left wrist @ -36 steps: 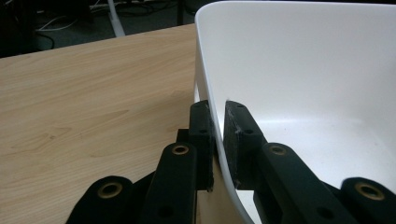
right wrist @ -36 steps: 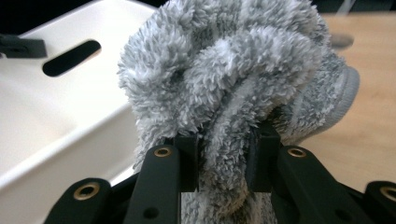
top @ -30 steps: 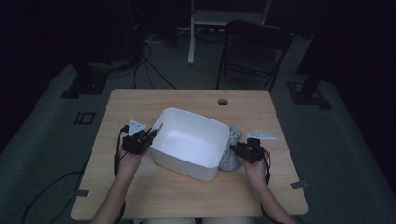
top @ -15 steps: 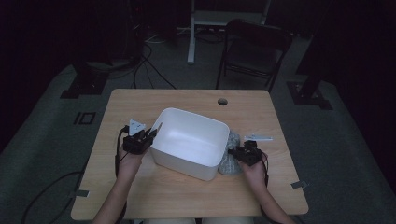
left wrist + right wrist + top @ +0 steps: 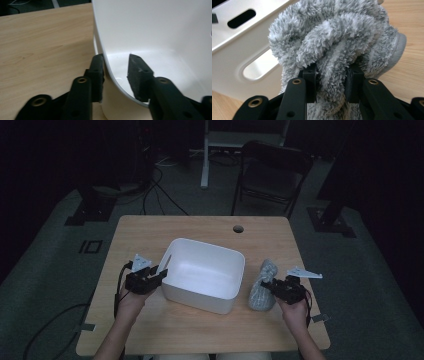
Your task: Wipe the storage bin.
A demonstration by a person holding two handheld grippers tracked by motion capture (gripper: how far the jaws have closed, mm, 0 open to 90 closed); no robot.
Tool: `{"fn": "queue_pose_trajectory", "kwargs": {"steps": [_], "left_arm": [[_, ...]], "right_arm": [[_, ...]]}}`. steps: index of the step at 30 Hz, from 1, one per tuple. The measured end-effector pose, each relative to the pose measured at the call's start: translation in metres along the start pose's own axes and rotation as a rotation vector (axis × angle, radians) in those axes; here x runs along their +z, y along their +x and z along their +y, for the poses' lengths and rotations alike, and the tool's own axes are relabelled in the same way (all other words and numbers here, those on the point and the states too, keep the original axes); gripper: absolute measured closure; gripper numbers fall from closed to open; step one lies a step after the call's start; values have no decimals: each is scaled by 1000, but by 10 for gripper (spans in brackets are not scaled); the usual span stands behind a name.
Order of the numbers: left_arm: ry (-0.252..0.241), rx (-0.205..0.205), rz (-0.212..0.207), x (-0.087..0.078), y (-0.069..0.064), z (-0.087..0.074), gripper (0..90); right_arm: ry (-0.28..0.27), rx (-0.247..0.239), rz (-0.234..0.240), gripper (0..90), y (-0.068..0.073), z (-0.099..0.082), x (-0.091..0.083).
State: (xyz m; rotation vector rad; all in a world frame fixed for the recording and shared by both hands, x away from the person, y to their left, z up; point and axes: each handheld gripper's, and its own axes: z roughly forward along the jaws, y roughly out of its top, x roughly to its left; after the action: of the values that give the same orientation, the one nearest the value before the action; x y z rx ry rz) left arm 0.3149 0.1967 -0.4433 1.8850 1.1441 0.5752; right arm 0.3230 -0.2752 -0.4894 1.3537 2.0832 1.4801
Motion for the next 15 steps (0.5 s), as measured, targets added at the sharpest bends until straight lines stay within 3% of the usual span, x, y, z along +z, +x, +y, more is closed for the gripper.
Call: {"fn": "queue_pose_trajectory", "kwargs": {"steps": [8, 13, 15], "left_arm": [[57, 46, -16, -19, -11, -9, 559], [50, 44, -57, -29, -12, -13, 489], [39, 46, -53, -34, -10, -14, 457]], "right_arm": [[3, -19, 1, 680, 5, -6, -14], [-9, -12, 10, 680, 5, -7, -17], [-11, -16, 12, 680, 5, -6, -19]]}}
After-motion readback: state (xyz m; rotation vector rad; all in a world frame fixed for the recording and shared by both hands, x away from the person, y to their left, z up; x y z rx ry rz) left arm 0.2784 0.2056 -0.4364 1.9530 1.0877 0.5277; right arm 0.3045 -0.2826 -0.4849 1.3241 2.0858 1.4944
